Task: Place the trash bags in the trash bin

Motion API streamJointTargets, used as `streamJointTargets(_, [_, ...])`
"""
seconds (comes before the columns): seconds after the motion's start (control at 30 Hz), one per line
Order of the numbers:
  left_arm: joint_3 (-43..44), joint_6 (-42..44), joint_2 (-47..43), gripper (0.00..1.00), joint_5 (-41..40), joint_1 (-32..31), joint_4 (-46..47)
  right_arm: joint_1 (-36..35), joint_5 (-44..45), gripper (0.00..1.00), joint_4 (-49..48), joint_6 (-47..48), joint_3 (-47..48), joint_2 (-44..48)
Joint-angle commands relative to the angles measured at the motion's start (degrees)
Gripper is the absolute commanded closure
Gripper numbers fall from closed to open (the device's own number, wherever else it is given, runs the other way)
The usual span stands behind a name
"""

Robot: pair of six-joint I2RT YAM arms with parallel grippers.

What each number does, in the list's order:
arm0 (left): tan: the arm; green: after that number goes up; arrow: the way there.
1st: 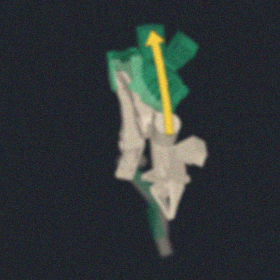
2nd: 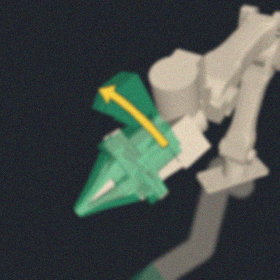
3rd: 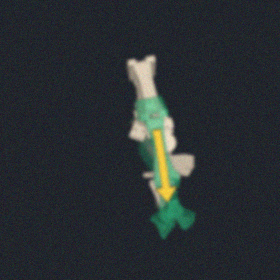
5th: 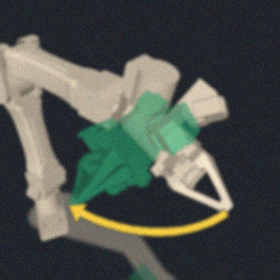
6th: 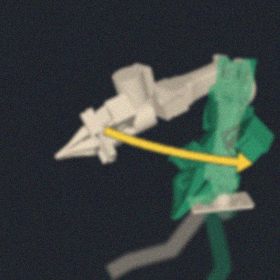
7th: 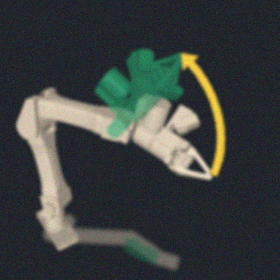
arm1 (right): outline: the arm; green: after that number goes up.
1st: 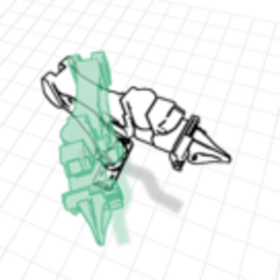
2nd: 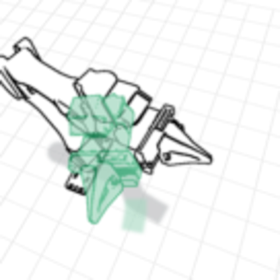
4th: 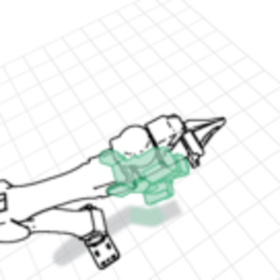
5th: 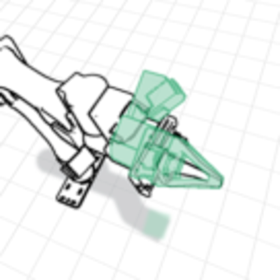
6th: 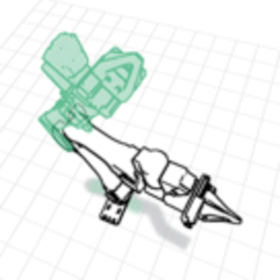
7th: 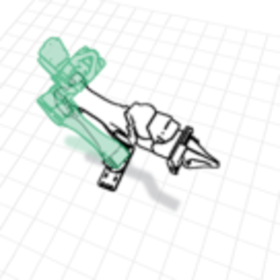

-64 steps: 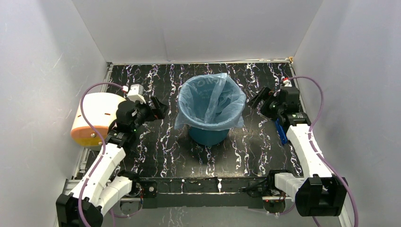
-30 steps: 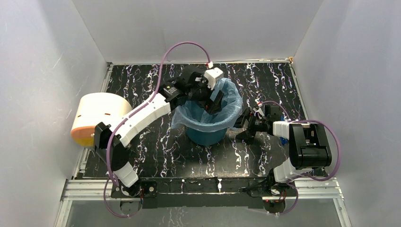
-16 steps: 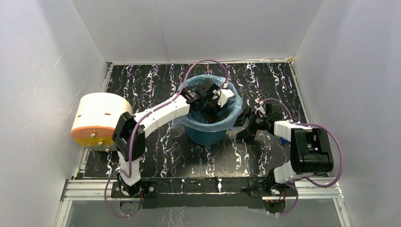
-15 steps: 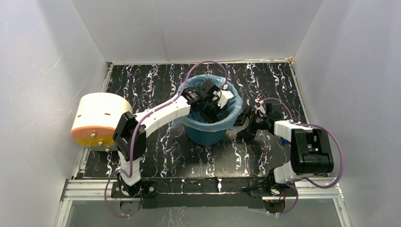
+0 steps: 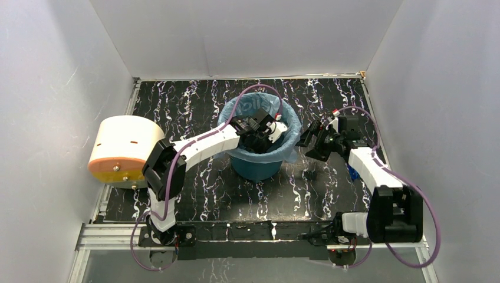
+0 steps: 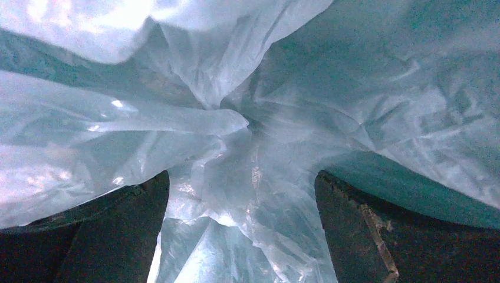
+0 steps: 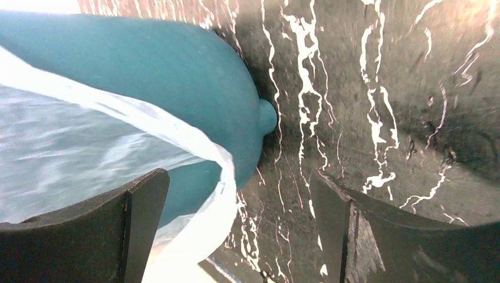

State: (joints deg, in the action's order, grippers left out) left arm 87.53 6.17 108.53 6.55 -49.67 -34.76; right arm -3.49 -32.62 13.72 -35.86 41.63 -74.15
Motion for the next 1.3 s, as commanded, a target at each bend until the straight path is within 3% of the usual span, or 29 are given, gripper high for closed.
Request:
streamJointTargets(0.0, [0.35,0.15,-4.72,0.09,-0.76,-0.34,0.22,0.04,6.0,0.01,3.74,1.38,3.55,5.37])
streamJointTargets(0.13, [0.76,-0.33,-5.79,0.08,-0.57,-0.34,0.22,0.04,7.65,0.01,3.92,1.08,2.29,7.61])
streamJointTargets(0.3, [0.57,-1.13,-7.81,0.08,-0.61,-0.34,0.2,0.04,0.04,0.02,-1.14,-1.34,-0.99,7.56])
streamJointTargets(0.43, [-2.42,-1.25,-9.57,0.16,1.26,-0.26,1.24,0.01,0.71,0.01,-1.59,-2.38,-1.66,3.49])
streamJointTargets(0.53, [-4.74,-0.66,-8.14,0.13,3.31,-0.16,1.28,0.14,2.77,0.01,4.02,1.72,1.9,0.06])
streamJointTargets(0.73, [-3.59,-0.14,-3.5,0.11,8.1,-0.16,0.23,0.06,-5.37,0.01,2.51,-1.08,2.12,-2.98])
streamJointTargets(0.83, [-4.75,-0.37,-2.79,0.11,6.77,-0.16,0.36,0.0,-7.31,0.01,1.71,-2.28,1.29,-3.98])
streamJointTargets(1.27, [-3.32,5.02,3.83,0.09,11.56,1.87,-11.18,0.09,-8.22,0.01,5.25,-1.55,3.9,-4.52])
